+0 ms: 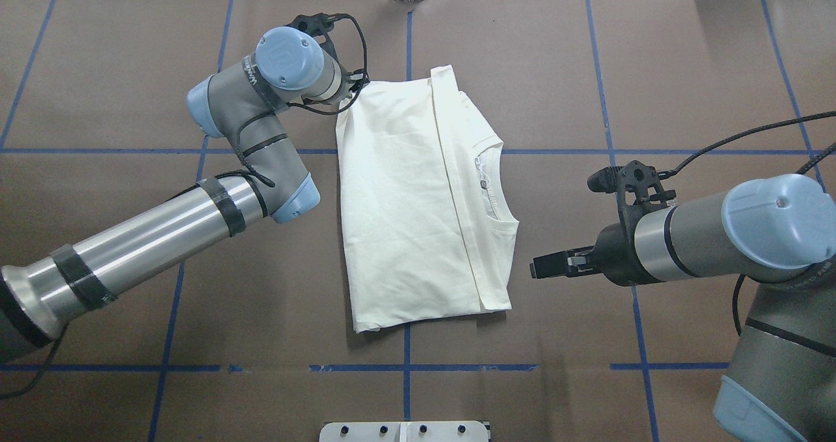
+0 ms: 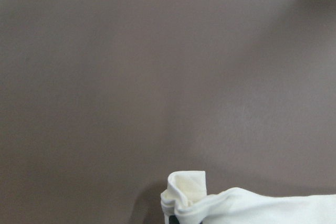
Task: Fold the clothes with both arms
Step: 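Grasp the bundle's near corner with the left gripper and rotate it upright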
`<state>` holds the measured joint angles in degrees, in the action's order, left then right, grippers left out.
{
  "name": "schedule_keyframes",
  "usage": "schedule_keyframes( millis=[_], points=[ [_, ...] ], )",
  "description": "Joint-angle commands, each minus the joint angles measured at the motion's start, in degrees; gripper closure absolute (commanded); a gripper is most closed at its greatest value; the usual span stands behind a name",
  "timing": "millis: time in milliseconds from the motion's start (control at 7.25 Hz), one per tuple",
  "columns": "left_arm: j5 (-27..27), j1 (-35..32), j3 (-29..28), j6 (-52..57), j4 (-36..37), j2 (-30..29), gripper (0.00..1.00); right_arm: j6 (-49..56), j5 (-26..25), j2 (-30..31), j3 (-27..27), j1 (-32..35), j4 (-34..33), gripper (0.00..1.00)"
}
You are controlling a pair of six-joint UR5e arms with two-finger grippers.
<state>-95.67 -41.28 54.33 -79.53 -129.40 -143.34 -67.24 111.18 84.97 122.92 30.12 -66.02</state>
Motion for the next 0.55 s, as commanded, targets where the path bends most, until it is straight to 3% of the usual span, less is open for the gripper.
schedule_keyframes(
  millis=[0, 138, 414],
  points=[
    [1.54, -0.12, -4.58, 1.04, -3.05, -3.26, 0.85, 0.0, 0.0, 0.02, -0.4, 0.28, -0.16, 0.0],
    [1.63, 0.06, -4.67, 1.13, -3.05, -3.17, 0.01, 0.09, 0.0, 0.02, -0.58, 0.55, -0.16, 0.0],
    [1.98, -0.98, -4.67, 6.79, -2.44, -2.82, 0.0, 0.09, 0.09, -0.06, -1.36, 1.51, -0.59, 0.0]
  ],
)
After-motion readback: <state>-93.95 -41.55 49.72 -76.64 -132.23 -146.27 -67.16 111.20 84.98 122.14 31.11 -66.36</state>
